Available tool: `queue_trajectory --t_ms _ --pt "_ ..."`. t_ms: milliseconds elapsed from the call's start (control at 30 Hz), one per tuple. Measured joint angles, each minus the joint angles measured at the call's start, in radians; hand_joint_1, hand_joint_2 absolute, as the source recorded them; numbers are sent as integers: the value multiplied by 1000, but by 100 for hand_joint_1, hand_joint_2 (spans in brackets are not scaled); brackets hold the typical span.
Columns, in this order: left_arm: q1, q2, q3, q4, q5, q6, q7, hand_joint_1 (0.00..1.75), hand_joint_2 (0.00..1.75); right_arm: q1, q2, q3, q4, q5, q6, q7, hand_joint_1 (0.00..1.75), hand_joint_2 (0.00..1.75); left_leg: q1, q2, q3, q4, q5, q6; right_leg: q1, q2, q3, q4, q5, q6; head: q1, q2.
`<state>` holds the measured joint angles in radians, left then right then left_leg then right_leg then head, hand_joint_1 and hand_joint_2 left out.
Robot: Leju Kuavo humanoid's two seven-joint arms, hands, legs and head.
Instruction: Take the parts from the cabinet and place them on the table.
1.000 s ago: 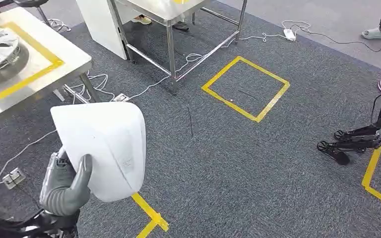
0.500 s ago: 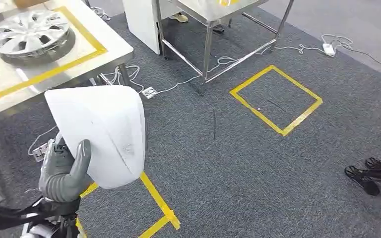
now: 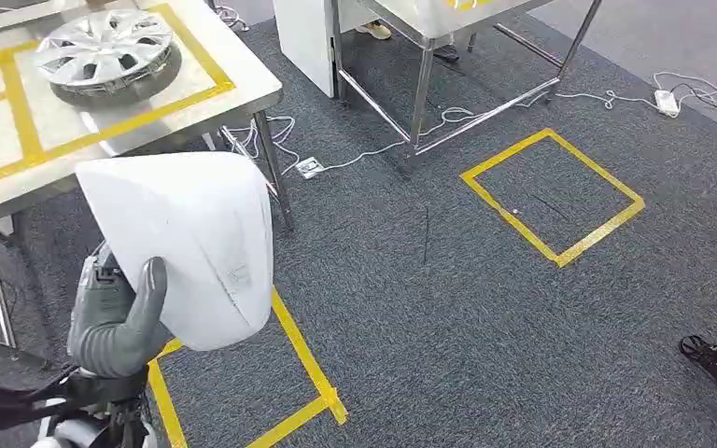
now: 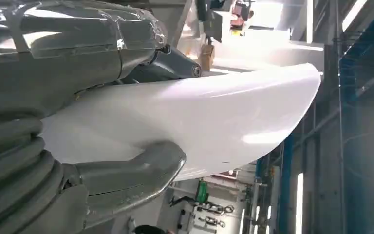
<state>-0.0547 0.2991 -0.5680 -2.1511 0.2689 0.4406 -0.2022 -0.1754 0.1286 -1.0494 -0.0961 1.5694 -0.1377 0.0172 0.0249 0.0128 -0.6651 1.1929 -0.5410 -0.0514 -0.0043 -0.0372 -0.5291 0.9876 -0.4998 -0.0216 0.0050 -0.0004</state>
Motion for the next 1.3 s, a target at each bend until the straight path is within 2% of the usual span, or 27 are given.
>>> queue_trajectory --t_ms 33,67,100,133,233,267,333,400,433,467,533,567,600,700,733,767,800,867,933,967,1000,1067,1100,1133,1167,1233,1300 --pt "-1 0 0 0 0 0 0 175 175 -1 0 0 0 0 0 0 0 175 2 21 54 -95 43 -3 -3 -6 0 8 -6 7 -1 0" --pt "-2 0 0 0 0 0 0 175 175 -2 0 0 0 0 0 0 0 175 -3 62 84 -152 33 -7 -2 -10 -1 17 -13 16 -3 0" --pt "-3 -1 0 0 0 0 0 175 175 -3 -1 0 0 0 0 0 0 175 -7 72 86 -158 32 7 8 -13 -6 30 -20 23 -8 0" --pt "-3 -3 0 -2 0 0 0 175 175 -3 -1 0 0 0 0 0 0 175 -8 61 82 -152 31 28 6 -16 -6 28 -19 25 -3 0" --pt "-4 -3 -1 -2 0 -2 0 175 175 -1 -2 0 0 2 -2 0 0 175 -8 33 76 -156 37 47 2 -36 -2 26 -23 34 1 0" --pt "-4 -5 -1 -2 0 -2 0 175 175 -1 -2 0 0 2 -3 -1 0 175 -7 23 75 -156 40 51 -1 -8 -7 45 -45 42 2 0" --pt "-4 -6 -1 -2 0 -2 -1 175 175 4 -2 0 0 2 -6 -2 0 175 -7 4 73 -156 42 59 -3 22 -59 175 -124 48 6 0" --pt "-1 -6 -2 -2 0 -2 -1 175 175 14 -2 0 0 2 -10 -3 0 175 -12 -20 71 -156 45 63 -2 28 -124 321 -178 48 7 0" --pt "0 -6 -2 -2 0 -2 -2 175 175 18 -2 0 0 2 -11 -3 0 175 -14 -34 71 -156 45 64 -2 29 -134 341 -172 43 8 0" --pt "1 -6 -2 -2 0 -2 -2 175 175 19 -2 0 0 2 -12 -4 0 175 -18 -47 72 -156 46 65 -1 32 -123 313 -140 35 9 0" --pt "1 -6 -2 -3 0 -4 -6 175 175 17 -2 0 0 2 -13 -5 0 175 -25 -69 75 -156 48 67 8 46 -61 160 -44 9 10 0" --pt "1 -6 -2 -4 0 -5 -8 175 175 16 -2 0 0 2 -14 -7 0 175 -25 -77 76 -156 48 68 17 68 -25 77 -6 -8 10 0" --pt "1 -7 -3 -4 0 -6 -8 175 175 16 -6 0 0 2 -14 -7 0 175 -27 -84 73 -156 51 64 16 95 -14 54 -20 -27 4 0" --pt "3 -8 -3 -4 0 -8 -8 175 175 16 -5 0 0 2 -15 -8 0 175 -15 -107 61 -159 60 49 24 86 -8 33 -15 -31 12 0" --pt "3 -8 -2 -6 0 -8 -8 175 175 16 -5 0 0 2 -15 -8 0 175 -20 -117 61 -164 66 41 19 76 -3 13 -6 -29 12 0" --pt "6 -8 -2 -7 0 -8 -8 175 175 14 -4 0 0 2 -15 -8 0 175 -21 -65 57 -152 51 44 10 61 5 -9 7 -13 12 0" --pt "1 -8 -2 -7 0 -12 -10 175 175 14 -3 0 0 2 -15 -8 0 175 -23 -20 44 -127 22 35 11 59 9 -19 11 -16 7 0" --pt "-2 -9 -2 -6 0 -16 -10 175 175 15 -5 0 0 2 -12 -8 0 175 -12 -11 -18 7 -56 20 7 39 6 -18 13 -17 4 0" --pt "-3 -10 -3 -2 0 -17 -9 175 175 15 -5 0 0 2 -8 -6 0 175 -2 -12 -65 109 -84 6 5 20 2 -15 13 -14 3 0" --pt "-4 -10 -3 0 0 -17 -8 175 175 13 -5 0 0 2 -7 -3 0 175 2 -11 -58 97 -63 -1 2 11 0 -11 11 -10 1 0" --pt "-4 -10 -3 2 0 -17 -7 175 175 11 -6 0 0 2 -5 -2 0 175 6 -6 -24 39 -22 -7 -2 3 -1 -5 7 -4 1 0" --pt "-8 -11 -3 3 0 -17 -7 175 175 5 -7 0 0 2 -3 -1 0 175 13 36 72 -123 50 -19 -9 -8 -3 16 -6 15 -1 0" --pt "-12 -12 -3 4 1 -17 -6 175 175 1 -10 0 -1 2 -2 -1 0 175 -1 68 81 -141 24 -17 -1 -11 -10 27 -14 27 -5 0" --pt "-12 -13 -3 3 1 -16 -6 175 175 -1 -11 0 -1 2 -2 -1 0 175 2 52 77 -144 31 10 -1 -13 -11 37 -18 31 -5 0" --pt "-10 -13 -3 3 2 -15 -6 175 175 -4 -11 0 -1 2 -2 -1 0 175 1 51 75 -142 29 24 -1 -16 -9 35 -18 33 0 0" --pt "-13 -15 -3 3 2 -15 -6 175 175 -2 -11 0 -1 2 -2 -1 0 175 -2 32 72 -143 33 38 -6 -28 -6 31 -16 40 1 0" --pt "-16 -17 -3 3 2 -15 -6 175 175 -1 -10 0 0 2 -2 -1 0 175 1 16 71 -145 38 49 -11 11 -18 70 -59 51 2 0"
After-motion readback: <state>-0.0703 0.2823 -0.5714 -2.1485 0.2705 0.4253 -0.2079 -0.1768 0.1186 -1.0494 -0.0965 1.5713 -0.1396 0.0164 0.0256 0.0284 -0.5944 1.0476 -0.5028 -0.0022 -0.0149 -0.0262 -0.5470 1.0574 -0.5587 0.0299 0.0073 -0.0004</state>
